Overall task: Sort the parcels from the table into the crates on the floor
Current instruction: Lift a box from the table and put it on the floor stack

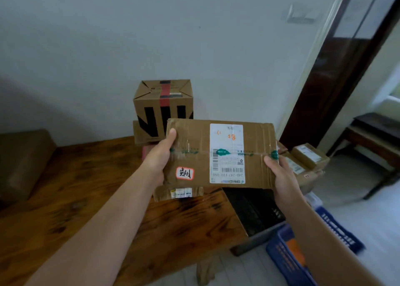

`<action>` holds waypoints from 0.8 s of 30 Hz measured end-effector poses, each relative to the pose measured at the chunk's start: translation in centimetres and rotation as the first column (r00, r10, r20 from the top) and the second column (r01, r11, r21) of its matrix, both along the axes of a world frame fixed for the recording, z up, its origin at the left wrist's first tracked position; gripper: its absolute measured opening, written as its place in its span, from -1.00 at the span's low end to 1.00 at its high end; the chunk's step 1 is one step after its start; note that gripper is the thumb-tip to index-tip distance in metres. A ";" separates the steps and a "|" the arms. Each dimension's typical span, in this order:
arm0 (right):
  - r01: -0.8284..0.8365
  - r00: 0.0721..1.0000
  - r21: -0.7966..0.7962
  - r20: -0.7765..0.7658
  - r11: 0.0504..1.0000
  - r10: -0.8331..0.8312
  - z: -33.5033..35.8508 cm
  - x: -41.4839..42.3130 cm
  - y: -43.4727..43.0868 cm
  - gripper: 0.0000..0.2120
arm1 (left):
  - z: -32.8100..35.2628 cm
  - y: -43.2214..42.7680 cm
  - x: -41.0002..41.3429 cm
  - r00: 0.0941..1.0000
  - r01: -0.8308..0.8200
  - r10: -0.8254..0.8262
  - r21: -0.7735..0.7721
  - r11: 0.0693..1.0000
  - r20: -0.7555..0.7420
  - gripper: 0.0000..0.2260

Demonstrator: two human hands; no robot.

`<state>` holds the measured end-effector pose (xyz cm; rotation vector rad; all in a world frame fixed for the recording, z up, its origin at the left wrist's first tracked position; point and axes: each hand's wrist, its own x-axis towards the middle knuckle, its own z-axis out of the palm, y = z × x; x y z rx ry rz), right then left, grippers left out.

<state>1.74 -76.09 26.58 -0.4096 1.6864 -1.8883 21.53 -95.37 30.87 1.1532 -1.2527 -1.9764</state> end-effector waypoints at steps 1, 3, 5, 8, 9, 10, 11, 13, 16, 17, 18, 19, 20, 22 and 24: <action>0.021 1.000 -0.001 0.005 1.000 -0.021 0.0 -0.5 0.9 -0.59 | -0.1 0.6 -0.6 1.000 0.014 -0.014 -0.014 1.000 -0.006 -0.61; 0.071 0.997 0.007 -0.003 0.997 -0.071 0.0 -1.8 2.9 -0.56 | -0.1 2.2 -2.3 0.999 0.036 -0.036 -0.036 0.999 -0.017 -0.65; 0.117 0.993 0.037 -0.013 0.992 -0.117 -0.2 -3.2 5.3 -0.51 | -0.4 4.0 -4.3 0.996 0.082 -0.083 -0.061 0.995 -0.014 -0.61; 0.165 0.986 0.065 -0.007 0.984 -0.165 -0.9 -6.0 10.7 -0.64 | -1.7 8.0 -8.5 0.992 0.124 -0.123 -0.070 0.990 0.022 -0.59; 0.182 0.983 0.074 -0.006 0.981 -0.182 -1.3 -6.9 12.6 -0.72 | -2.2 9.6 -9.8 0.990 0.135 -0.133 -0.061 0.989 0.038 -0.59; 0.203 0.979 0.086 -0.011 0.975 -0.203 -1.6 -7.9 14.7 -0.76 | -2.8 11.4 -11.4 0.987 0.153 -0.150 -0.054 0.987 0.052 -0.59; 0.222 0.975 0.098 -0.020 0.970 -0.221 -2.0 -9.0 17.1 -0.76 | -3.4 13.4 -13.1 0.984 0.172 -0.169 -0.047 0.984 0.063 -0.59; 0.239 0.971 0.126 -0.016 0.963 -0.239 -2.7 -10.8 20.8 -0.78 | -4.5 16.6 -15.8 0.978 0.195 -0.190 -0.052 0.979 0.085 -0.62; 0.282 0.959 0.146 -0.002 0.948 -0.284 -3.7 -13.9 26.4 -0.75 | -6.5 21.6 -20.3 0.970 0.228 -0.222 -0.054 0.972 0.100 -0.68; 0.295 0.955 0.147 -0.003 0.944 -0.298 -4.1 -14.8 28.0 -0.68 | -7.1 23.1 -21.8 0.967 0.235 -0.229 -0.046 0.971 0.107 -0.67; 0.297 0.954 0.151 -0.009 0.943 -0.300 -4.5 -15.4 29.5 -0.64 | -7.7 24.4 -23.0 0.963 0.243 -0.236 -0.042 0.969 0.126 -0.66; 0.287 0.957 0.165 -0.012 0.944 -0.289 -5.0 -15.9 31.0 -0.63 | -8.2 25.7 -24.3 0.956 0.258 -0.249 -0.045 0.965 0.156 -0.63; 0.272 0.961 0.188 -0.006 0.944 -0.276 -5.5 -16.4 32.3 -0.64 | -8.6 26.8 -25.4 0.948 0.274 -0.262 -0.048 0.960 0.181 -0.60; 0.254 0.964 0.229 0.016 0.940 -0.265 -6.6 -17.8 34.6 -0.66 | -9.5 28.4 -27.9 0.934 0.309 -0.292 -0.057 0.949 0.207 -0.59; 0.277 0.955 0.268 0.032 0.923 -0.296 -7.9 -19.7 35.9 -0.66 | -10.5 29.3 -30.8 0.922 0.341 -0.313 -0.094 0.935 0.229 -0.65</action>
